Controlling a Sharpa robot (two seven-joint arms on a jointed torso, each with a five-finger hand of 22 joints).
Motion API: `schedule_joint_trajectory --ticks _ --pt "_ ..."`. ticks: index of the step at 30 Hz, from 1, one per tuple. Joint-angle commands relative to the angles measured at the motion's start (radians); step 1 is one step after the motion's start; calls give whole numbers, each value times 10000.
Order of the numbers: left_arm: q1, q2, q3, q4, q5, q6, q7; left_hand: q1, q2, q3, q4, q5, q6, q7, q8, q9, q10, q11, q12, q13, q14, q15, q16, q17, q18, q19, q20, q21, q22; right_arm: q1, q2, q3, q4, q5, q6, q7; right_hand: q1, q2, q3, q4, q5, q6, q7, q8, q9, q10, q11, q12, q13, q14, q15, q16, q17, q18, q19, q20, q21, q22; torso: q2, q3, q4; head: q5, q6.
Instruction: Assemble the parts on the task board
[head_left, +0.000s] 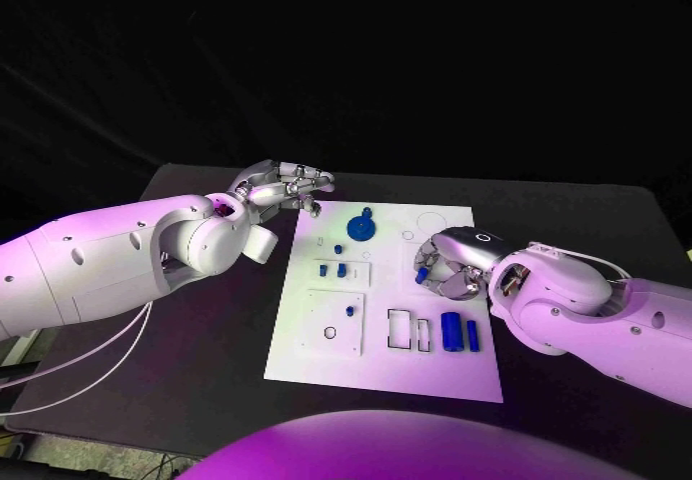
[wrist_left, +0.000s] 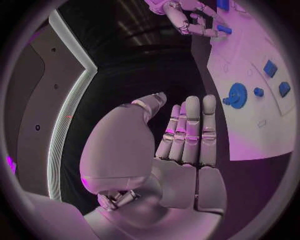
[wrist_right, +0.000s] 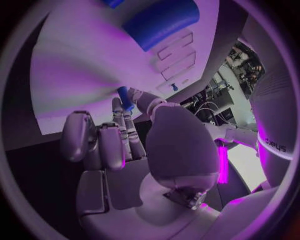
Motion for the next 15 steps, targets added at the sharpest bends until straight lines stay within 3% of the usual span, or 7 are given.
schedule_joint_trajectory --ticks 1,11,15 --pt "2 6 8 25 27 150 59 21 0 7 -66 42 -51 -17 25 -9 -55 -7 57 12 -68 -11 -64 -9 166 23 12 -33 52 -17 37 -3 -6 61 40 64 -161 3 238 56 -109 139 -14 65 48 210 -42 -57 23 230 -81 64 53 -107 71 -16 76 1392 -3 -1 -3 -1 1" --pt "3 -12 8 25 27 157 43 21 0 7 -66 42 -51 -17 25 -9 -55 -7 57 12 -68 -11 -64 -9 166 23 12 -33 52 -70 106 -4 -85 68 -184 -88 -166 107 755 157 -669 413 -139 202 246 689 -175 -150 120 252 -185 148 158 -148 173 -108 288 1513 1 5 1 29 1" --pt "3 -18 8 26 27 162 35 21 0 7 -66 42 -51 -17 25 -9 -55 -7 57 12 -68 -11 -64 -9 166 23 12 -33 52 -82 116 -4 -99 -49 -473 -246 -12 302 1090 98 -932 618 -232 381 471 962 -273 -168 233 264 -271 182 208 -163 212 -184 363 1569 -5 4 -4 34 1"
